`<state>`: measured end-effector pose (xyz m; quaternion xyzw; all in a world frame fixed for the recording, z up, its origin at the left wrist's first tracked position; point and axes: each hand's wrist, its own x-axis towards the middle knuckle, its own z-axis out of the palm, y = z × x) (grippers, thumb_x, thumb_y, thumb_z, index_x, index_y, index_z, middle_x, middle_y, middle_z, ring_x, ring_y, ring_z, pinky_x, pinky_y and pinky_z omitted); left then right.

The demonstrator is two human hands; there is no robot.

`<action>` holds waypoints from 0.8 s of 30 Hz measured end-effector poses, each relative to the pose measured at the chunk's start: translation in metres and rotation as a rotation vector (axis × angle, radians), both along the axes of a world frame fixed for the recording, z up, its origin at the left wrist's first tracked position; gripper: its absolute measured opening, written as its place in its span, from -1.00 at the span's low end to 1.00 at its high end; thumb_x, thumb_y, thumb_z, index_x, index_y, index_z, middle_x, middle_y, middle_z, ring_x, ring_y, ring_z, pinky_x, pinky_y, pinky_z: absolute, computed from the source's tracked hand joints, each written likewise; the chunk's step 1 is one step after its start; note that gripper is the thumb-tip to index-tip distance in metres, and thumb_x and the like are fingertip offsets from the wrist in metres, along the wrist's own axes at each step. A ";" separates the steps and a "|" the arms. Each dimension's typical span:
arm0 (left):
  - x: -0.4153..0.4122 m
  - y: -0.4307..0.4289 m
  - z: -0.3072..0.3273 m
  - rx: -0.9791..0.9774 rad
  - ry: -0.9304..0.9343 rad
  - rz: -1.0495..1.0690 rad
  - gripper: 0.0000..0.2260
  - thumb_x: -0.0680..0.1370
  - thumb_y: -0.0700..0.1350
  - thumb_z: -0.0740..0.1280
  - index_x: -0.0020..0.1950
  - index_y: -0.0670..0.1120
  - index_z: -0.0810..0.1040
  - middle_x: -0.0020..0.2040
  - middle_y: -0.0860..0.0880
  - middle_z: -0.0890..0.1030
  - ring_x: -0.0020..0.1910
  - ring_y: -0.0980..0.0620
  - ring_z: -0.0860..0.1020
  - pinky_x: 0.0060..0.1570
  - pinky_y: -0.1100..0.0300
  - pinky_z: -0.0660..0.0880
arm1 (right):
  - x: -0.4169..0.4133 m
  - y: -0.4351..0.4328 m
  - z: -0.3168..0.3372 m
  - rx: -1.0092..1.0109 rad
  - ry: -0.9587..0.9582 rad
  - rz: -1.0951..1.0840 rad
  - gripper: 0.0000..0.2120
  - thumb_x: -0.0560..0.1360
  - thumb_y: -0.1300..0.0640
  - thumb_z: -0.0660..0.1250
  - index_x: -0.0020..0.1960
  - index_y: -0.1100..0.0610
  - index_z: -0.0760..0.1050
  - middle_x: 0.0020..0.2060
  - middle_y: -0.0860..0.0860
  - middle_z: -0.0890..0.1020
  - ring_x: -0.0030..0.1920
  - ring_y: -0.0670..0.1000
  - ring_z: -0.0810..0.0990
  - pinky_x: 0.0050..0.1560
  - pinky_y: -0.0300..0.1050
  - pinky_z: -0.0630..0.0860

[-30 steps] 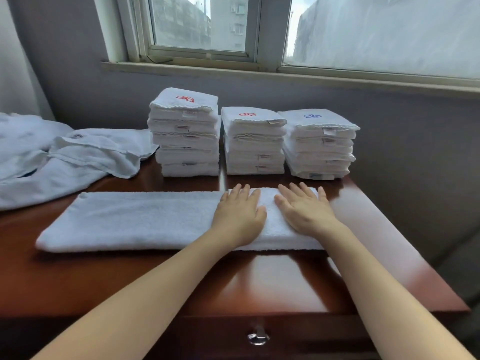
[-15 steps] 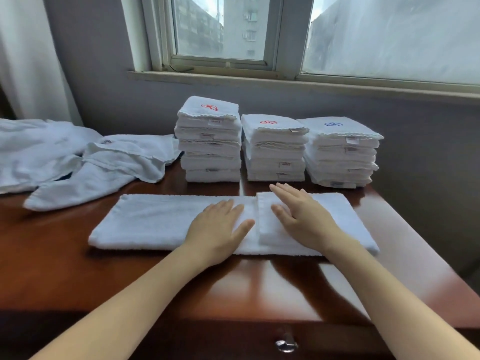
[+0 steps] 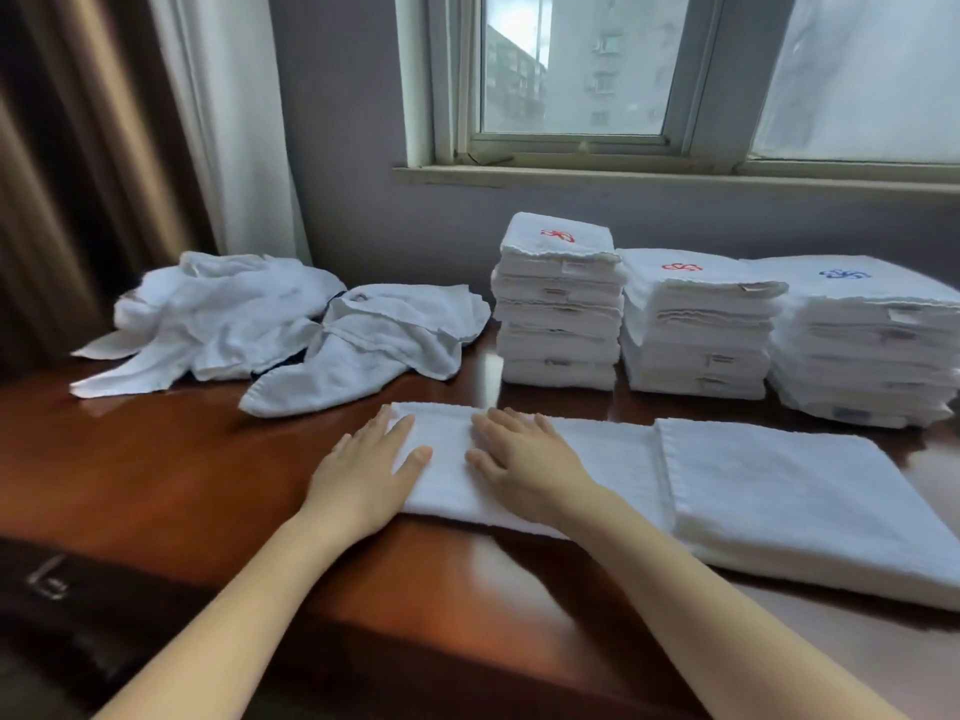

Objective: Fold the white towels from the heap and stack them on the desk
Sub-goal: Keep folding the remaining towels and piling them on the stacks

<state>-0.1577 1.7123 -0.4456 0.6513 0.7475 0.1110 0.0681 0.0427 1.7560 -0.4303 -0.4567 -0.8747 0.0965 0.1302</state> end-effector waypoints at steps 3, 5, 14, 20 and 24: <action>-0.009 0.001 -0.006 0.052 -0.074 0.121 -0.38 0.63 0.25 0.01 0.61 -0.02 0.06 0.62 0.02 0.06 0.59 0.07 -0.03 0.53 0.11 -0.11 | -0.004 0.004 -0.008 -0.004 -0.043 0.004 -0.50 0.64 -0.17 0.00 0.52 -0.01 0.20 0.55 0.00 0.19 0.56 0.01 0.02 0.51 0.04 -0.17; -0.011 0.002 -0.010 0.099 -0.108 0.184 -0.36 0.60 0.28 0.06 0.57 -0.05 0.17 0.61 0.00 0.12 0.59 0.03 -0.04 0.53 0.09 -0.10 | -0.003 0.006 -0.011 0.002 -0.042 0.005 -0.48 0.64 -0.19 -0.01 0.55 -0.05 0.15 0.57 -0.03 0.13 0.57 -0.02 -0.02 0.52 0.02 -0.20; -0.015 -0.001 -0.010 0.203 -0.232 0.256 -0.42 0.53 0.27 0.24 0.39 -0.11 0.45 0.49 0.00 0.32 0.52 -0.03 0.20 0.49 0.04 0.12 | -0.002 0.007 -0.016 0.057 -0.015 0.015 -0.47 0.63 -0.21 -0.02 0.55 -0.07 0.15 0.56 -0.07 0.16 0.56 -0.06 0.02 0.52 0.00 -0.15; -0.014 -0.010 0.001 0.265 -0.451 0.193 -0.70 0.51 0.22 0.33 0.01 0.01 0.55 0.02 0.07 0.60 0.07 -0.02 0.56 0.11 -0.02 0.47 | 0.000 0.007 -0.017 0.050 -0.004 0.019 -0.46 0.62 -0.22 -0.01 0.55 -0.10 0.15 0.56 -0.10 0.16 0.56 -0.07 0.01 0.53 -0.02 -0.15; -0.014 -0.014 0.004 0.308 -0.686 0.136 -0.73 0.49 0.17 0.41 0.02 0.03 0.52 -0.02 0.09 0.62 0.00 0.07 0.58 0.06 0.01 0.52 | 0.000 0.005 -0.015 0.049 0.019 0.017 -0.46 0.61 -0.21 0.02 0.56 -0.10 0.15 0.56 -0.10 0.17 0.56 -0.06 0.03 0.54 -0.03 -0.12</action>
